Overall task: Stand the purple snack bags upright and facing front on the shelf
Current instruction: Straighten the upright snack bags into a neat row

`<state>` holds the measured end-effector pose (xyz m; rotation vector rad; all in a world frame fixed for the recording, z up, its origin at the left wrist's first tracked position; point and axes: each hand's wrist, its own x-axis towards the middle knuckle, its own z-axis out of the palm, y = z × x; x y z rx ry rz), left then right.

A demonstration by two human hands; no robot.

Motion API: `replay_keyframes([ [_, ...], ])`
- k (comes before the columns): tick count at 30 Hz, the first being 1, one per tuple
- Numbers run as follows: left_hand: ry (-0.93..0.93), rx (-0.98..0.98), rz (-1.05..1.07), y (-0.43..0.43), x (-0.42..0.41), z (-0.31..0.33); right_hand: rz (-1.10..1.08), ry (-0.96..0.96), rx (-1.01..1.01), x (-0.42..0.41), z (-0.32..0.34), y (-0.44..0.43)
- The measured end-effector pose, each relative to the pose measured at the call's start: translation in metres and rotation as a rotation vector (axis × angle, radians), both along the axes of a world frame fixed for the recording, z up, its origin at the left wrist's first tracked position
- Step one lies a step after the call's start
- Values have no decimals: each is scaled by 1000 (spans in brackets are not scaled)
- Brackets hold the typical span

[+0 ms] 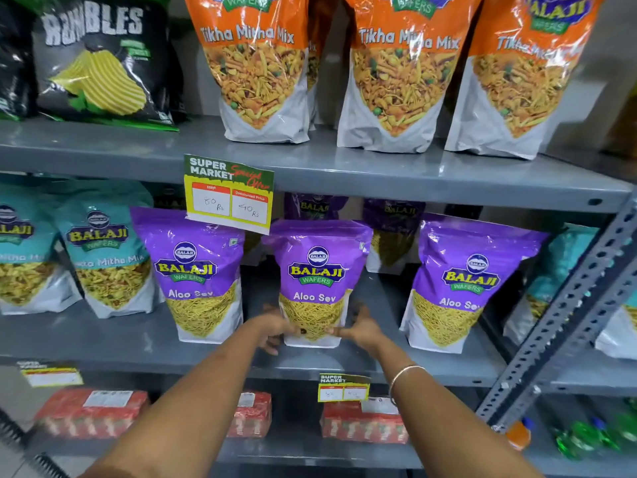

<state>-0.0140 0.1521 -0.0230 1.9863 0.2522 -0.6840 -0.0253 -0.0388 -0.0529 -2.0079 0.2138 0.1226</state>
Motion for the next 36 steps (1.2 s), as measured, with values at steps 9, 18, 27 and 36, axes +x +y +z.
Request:
replay_keyframes([
  [9,229,36,-398,-42,-13,2,-224,266,-260,-40,6,-90],
  [18,-211,-33,-217,-155,-24,20,-421,19,-113,-55,33,-201],
  [27,-447,-208,-105,-235,-18,27,-170,-33,243,-49,62,-230],
  [36,-506,-86,86,-227,-16,22,-80,-45,333,-35,61,-206],
])
